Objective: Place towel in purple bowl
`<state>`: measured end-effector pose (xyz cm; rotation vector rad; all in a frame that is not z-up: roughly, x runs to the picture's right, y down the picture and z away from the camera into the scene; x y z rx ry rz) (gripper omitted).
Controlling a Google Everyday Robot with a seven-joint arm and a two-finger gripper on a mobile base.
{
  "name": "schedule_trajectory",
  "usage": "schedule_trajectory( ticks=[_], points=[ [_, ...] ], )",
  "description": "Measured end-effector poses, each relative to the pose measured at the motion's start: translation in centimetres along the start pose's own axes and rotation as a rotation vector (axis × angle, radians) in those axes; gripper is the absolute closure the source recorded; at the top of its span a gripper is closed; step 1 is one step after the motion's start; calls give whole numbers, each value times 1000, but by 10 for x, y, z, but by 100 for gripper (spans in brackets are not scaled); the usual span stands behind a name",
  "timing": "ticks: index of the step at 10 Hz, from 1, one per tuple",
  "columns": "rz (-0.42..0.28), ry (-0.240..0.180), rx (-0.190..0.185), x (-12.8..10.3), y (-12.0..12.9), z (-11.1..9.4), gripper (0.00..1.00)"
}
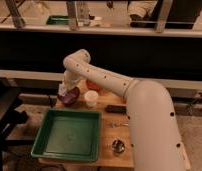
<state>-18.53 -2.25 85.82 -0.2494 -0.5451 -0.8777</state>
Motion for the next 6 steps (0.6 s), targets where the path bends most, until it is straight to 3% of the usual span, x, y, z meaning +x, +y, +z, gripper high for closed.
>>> schedule_trajectory(
  ticks=[6],
  points=[
    [-32, -6, 14, -6, -8, 11, 20]
  ],
)
